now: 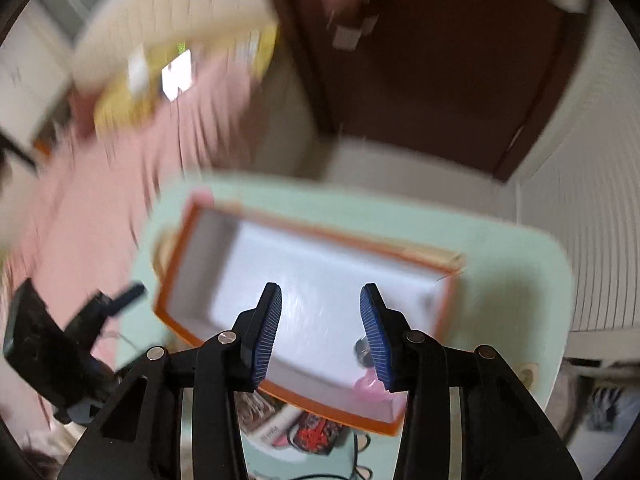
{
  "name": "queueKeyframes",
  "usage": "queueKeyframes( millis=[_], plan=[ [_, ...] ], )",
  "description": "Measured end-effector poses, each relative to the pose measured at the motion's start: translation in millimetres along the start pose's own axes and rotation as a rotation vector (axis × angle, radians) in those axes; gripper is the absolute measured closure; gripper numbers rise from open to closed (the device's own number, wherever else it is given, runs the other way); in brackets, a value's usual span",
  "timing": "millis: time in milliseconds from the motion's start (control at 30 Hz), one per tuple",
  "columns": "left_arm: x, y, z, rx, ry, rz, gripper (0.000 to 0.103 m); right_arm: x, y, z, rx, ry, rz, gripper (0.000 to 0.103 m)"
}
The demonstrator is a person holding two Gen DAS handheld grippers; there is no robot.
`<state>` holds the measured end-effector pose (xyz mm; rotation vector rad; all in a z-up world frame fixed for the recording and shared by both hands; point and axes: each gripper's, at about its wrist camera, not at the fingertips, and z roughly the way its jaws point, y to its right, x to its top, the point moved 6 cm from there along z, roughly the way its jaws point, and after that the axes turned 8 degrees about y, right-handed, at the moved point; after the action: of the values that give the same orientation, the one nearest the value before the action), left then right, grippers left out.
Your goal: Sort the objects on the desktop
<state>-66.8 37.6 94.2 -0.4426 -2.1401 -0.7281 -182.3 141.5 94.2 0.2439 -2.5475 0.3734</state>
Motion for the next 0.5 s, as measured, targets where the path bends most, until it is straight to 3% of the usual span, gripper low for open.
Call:
queueKeyframes(
  millis=[33,67,133,200,233,333,500],
  plan=[
    [6,7,14,-0.048,-0.047,0.005,0.028,3,15,-13,0.001,0.076,0.035,0.06],
    [11,15,31,-0.081,-0.105,0.008,0.028,4,53,-15,0.015,0.133,0.076,0.06],
    [17,28,64,-0.132,-0.216,0.018,0.039,7,120,-27,0.046,0.245,0.162,0.059],
    [14,38,96,-0.123,-0.293,0.022,0.05,21,111,-77,0.108,0.341,0.275,0.058],
    [11,43,112,-0.117,-0.328,0.022,0.053,-1,127,-83,0.133,0.372,0.326,0.057],
    [-6,58,150,-0.124,-0.424,0.007,0.055,-54,168,-115,0.173,0.396,0.416,0.057],
    [-37,68,182,-0.04,-0.475,0.1,0.058,-68,206,-112,0.203,0.412,0.481,0.057]
  ],
)
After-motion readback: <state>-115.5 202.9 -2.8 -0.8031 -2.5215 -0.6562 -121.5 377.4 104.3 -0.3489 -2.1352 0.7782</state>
